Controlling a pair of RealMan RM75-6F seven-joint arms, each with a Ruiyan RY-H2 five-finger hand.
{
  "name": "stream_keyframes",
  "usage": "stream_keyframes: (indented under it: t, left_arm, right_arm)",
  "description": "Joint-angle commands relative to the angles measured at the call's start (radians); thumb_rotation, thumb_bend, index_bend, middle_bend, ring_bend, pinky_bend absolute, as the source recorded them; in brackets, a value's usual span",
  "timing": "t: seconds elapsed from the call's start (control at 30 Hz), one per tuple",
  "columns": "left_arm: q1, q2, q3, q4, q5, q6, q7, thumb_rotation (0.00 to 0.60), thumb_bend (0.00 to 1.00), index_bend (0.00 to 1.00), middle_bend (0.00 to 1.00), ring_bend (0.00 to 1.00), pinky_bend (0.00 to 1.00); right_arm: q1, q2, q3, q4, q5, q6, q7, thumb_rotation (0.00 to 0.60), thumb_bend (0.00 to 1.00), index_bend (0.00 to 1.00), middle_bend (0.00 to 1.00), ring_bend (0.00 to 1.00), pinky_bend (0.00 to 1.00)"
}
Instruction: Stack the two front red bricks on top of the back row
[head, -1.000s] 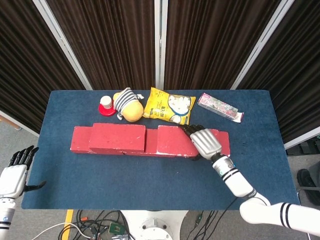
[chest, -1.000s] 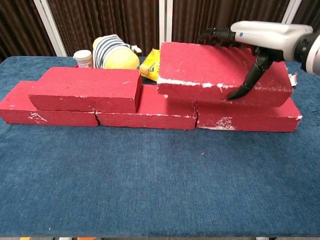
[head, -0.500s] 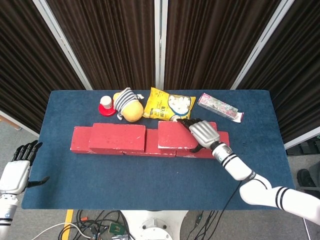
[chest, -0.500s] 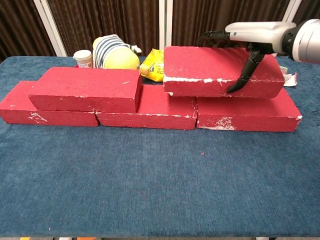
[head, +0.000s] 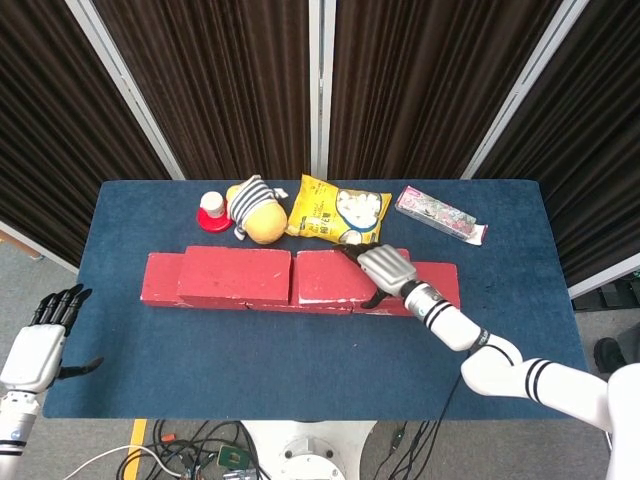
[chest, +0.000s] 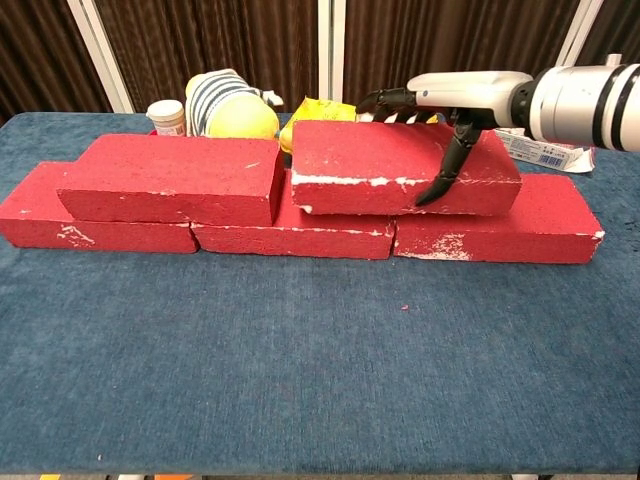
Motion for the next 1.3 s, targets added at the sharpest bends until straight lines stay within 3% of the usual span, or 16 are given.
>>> stream_keyframes:
  t: [0.03,1.3]
  left_arm:
    - [0.000,0.000,0.001,0.004,0.005,0.002,-0.012,0.600,0.09,0.03,0.00,0.00,0.00]
    - [-0.004,-0.016,0.017,0.060,0.007,-0.020,-0.105,0.600,0.09,0.03,0.00,0.00,0.00]
  right_arm:
    - [0.009,-0.010,-0.001,0.009,0.016,-0.005,-0.015,0.600,0.05,0.00,0.22,0.20,0.25]
    - [0.080,-0.067,-0.019,-0.002,0.289,0.007,-0.255,0.600,0.05,0.00,0.21,0.20,0.25]
